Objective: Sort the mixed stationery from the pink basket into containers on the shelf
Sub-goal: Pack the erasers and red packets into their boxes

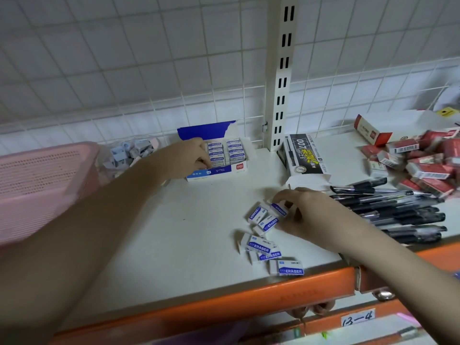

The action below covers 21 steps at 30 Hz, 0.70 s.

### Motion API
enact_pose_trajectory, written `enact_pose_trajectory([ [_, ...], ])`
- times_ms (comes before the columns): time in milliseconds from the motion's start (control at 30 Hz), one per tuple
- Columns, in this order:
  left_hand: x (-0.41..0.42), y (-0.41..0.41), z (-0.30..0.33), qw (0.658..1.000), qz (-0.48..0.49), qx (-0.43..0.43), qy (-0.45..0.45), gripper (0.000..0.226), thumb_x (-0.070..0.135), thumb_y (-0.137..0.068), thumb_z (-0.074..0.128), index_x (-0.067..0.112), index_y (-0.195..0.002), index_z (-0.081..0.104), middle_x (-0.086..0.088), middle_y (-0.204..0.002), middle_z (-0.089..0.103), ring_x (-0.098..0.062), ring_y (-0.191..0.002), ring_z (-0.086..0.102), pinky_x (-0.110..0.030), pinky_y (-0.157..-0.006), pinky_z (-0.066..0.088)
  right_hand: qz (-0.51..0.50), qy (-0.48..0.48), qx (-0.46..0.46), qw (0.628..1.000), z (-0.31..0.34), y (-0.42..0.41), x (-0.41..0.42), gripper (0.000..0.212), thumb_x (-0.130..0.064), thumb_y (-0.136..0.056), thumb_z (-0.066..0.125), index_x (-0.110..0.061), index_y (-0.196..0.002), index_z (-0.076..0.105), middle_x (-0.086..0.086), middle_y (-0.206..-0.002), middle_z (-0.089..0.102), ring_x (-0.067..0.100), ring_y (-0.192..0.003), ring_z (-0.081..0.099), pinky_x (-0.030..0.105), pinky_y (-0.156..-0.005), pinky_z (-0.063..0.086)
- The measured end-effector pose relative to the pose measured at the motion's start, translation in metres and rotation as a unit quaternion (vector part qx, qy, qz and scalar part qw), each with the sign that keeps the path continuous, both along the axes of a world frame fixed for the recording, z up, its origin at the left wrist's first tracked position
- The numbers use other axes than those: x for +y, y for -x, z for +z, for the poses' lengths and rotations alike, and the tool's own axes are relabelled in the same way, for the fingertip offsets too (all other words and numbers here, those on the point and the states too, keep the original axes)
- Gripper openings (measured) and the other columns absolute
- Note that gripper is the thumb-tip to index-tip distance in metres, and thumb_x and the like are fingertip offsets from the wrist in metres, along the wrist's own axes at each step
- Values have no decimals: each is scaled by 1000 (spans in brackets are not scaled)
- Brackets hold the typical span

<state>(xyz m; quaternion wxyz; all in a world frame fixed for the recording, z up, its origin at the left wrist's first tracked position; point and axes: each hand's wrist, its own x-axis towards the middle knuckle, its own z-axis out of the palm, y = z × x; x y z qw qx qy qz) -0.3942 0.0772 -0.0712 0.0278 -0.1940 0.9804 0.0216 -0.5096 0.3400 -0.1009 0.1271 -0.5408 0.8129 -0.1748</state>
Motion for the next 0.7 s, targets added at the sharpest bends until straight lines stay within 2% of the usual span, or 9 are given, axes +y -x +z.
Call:
enact_pose_trajectory([
  [167, 4, 1, -1, 999, 16, 28, 20, 23, 18, -91, 60, 13, -112, 69, -7, -113, 62, -16, -98, 53, -19, -76, 37, -49, 55, 15, 997, -12, -1, -1, 32, -23, -89, 59, -24, -121, 54, 3, -105, 61, 19, -89, 57, 28, -78, 45],
  [267, 3, -2, 1, 999, 3, 26, 30, 24, 15, -94, 55, 14, -113, 70, -6, -114, 65, -13, -97, 53, -17, -74, 35, -73, 112, -4, 991, -14, 3, 4, 36, -20, -83, 63, -23, -119, 59, 1, -95, 62, 16, -77, 58, 25, -72, 45],
  [333, 2, -4, 2, 999, 0, 3, 37, 26, 11, -95, 53, 16, -116, 68, -4, -117, 65, -12, -99, 53, -19, -75, 41, -80, 149, -6, 986, -14, 6, 7, 30, -18, -80, 66, -23, -109, 65, 0, -88, 62, 12, -69, 57, 20, -66, 43],
  [433, 6, -4, 7, 998, 4, -33, 54, 35, 4, -92, 52, 19, -122, 64, 0, -118, 66, -12, -94, 57, -23, -76, 49, -78, 175, -10, 981, -15, 7, 8, 23, -15, -78, 66, -23, -100, 68, -2, -82, 62, 2, -61, 53, 5, -59, 34],
  [567, 13, -3, 9, 996, 30, -39, 78, 40, 7, -97, 41, 24, -129, 58, 2, -124, 62, -16, -102, 55, -24, -79, 45, -75, 197, -32, 977, -15, 5, 7, 22, -11, -78, 68, -22, -96, 69, -9, -75, 59, 3, -60, 56, 1, -58, 35],
  [633, 14, -5, 9, 996, 55, -39, 53, 38, 10, -97, 41, 25, -127, 59, 0, -126, 60, -18, -105, 54, -25, -79, 42, -75, 202, -41, 976, -16, 4, 6, 22, -10, -78, 68, -22, -96, 69, -11, -74, 58, 0, -66, 56, 1, -58, 35],
  [700, 15, -6, 11, 997, 60, -35, 31, 33, 13, -97, 44, 20, -125, 61, -3, -127, 59, -22, -109, 54, -29, -84, 43, -72, 197, -44, 977, -17, 5, 6, 23, -10, -78, 68, -22, -98, 69, -10, -75, 59, 2, -64, 56, 2, -59, 36],
])
